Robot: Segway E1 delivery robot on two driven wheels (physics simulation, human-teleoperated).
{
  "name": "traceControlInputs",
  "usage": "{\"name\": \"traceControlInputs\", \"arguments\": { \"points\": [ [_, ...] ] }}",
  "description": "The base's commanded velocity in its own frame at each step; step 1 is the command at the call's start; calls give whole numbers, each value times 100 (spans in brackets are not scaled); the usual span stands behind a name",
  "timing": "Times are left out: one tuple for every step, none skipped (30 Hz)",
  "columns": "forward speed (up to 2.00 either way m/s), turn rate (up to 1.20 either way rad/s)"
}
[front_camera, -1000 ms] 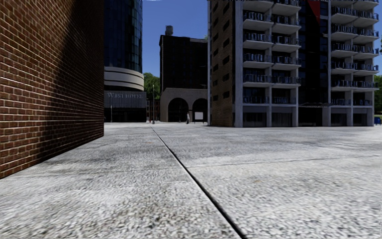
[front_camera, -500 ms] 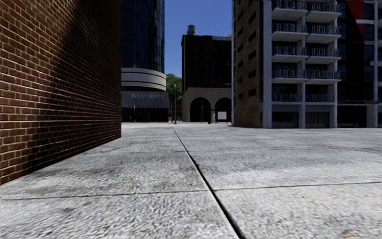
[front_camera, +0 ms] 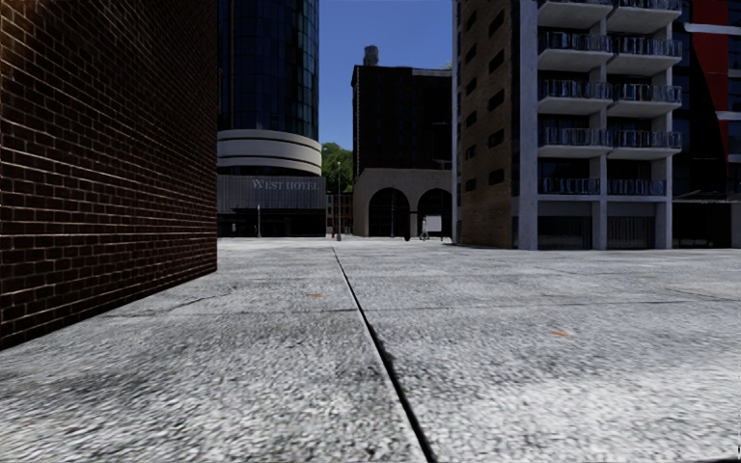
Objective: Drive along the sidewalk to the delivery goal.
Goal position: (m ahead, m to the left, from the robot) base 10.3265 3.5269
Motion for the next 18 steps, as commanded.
{"name": "traceControlInputs", "arguments": {
  "points": [
    [200, 15],
    [200, 15],
    [200, 18],
    [200, 20],
    [200, 22],
    [200, 23],
    [200, 24],
    [200, 24],
    [200, 24],
    [200, 24],
    [200, 25],
    [200, 26],
    [200, 26],
    [200, 26],
    [200, 27],
    [200, 27],
    [200, 27],
    [200, 27]
  ]
}}
